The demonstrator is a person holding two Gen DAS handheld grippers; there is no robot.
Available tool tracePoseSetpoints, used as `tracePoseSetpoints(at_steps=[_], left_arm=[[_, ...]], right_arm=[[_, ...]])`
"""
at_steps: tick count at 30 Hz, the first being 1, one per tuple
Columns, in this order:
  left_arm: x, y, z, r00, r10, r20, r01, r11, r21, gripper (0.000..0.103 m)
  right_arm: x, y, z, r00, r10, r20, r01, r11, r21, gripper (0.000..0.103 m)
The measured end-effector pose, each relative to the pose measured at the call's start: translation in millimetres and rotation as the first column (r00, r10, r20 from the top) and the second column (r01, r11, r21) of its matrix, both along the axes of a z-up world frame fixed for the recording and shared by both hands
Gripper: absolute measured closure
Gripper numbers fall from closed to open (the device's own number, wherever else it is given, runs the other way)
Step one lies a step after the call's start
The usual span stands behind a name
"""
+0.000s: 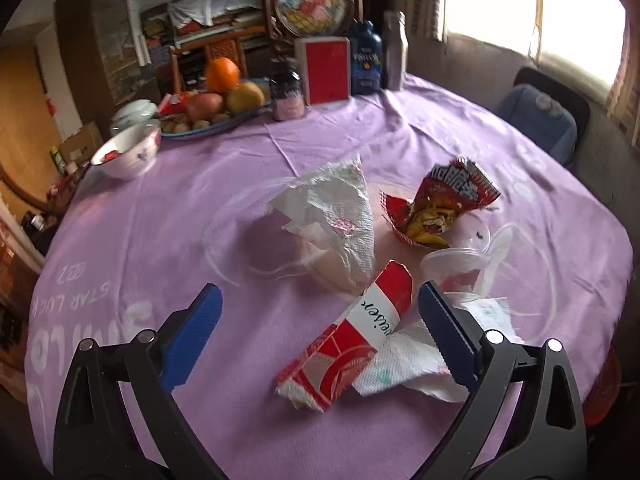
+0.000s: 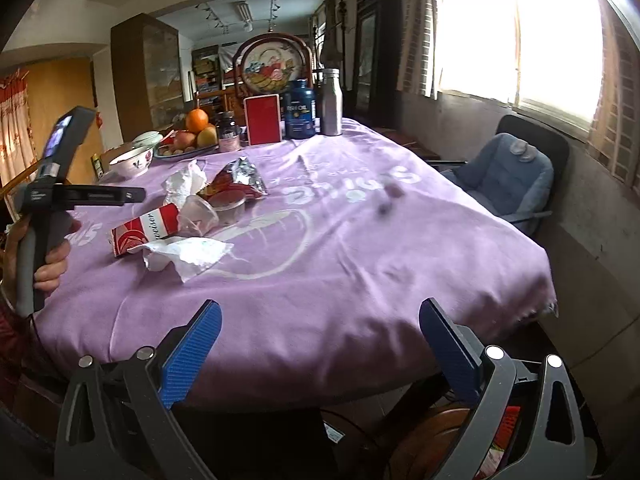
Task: Collect trash
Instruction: 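Move both open tools back over the table trash, then grasp the red-white carton with the left tool while the right tool grasps the clear plastic box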
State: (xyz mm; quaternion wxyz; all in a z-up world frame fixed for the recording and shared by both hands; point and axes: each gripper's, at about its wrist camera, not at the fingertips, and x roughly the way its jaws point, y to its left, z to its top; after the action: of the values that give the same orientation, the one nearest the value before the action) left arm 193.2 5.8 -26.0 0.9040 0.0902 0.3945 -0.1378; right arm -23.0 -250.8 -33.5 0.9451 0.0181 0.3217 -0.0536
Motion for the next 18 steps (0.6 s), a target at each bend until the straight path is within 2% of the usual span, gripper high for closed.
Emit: tracePoseSetpoints(at_steps=[5,10,13,15,18], left_arm=[[16.0,-12.0,-23.3,0.991,-0.097,-0.095,0.099,0.995,0.013,0.008],[28.7,-16.0,-47.7,0.977,-0.123,-0.174,0.131,0.991,0.034,0.008],[34.1,-15.5,-59.5,0.975,-0.099,-0.199,0.115,0.991,0.071,0.007],[37.6,-9.9,-60.7,0.972,-0.087,-0.22,0.1,0.994,0.049,0.007],[43.1,6.6,-57.0,0.98,-0.006,-0.196,0.02,0.997,0.071,0.007]], right_arm=[[14.5,7.8,-2.5,1.0,0.006,-0.019,-0.006,1.0,-0.003,0.006],[30.8,15.8,-4.5,0.999,0.027,-0.044,-0.027,1.0,0.011,0.006],[49.0,28.4,-3.4,0.997,0.064,-0.052,-0.063,0.998,0.023,0.006],[60.8,36.9,-2.5,0.994,0.089,-0.057,-0.087,0.995,0.04,0.006],[79.2,48.4,-2.4,0.99,0.127,-0.069,-0.122,0.99,0.067,0.006]])
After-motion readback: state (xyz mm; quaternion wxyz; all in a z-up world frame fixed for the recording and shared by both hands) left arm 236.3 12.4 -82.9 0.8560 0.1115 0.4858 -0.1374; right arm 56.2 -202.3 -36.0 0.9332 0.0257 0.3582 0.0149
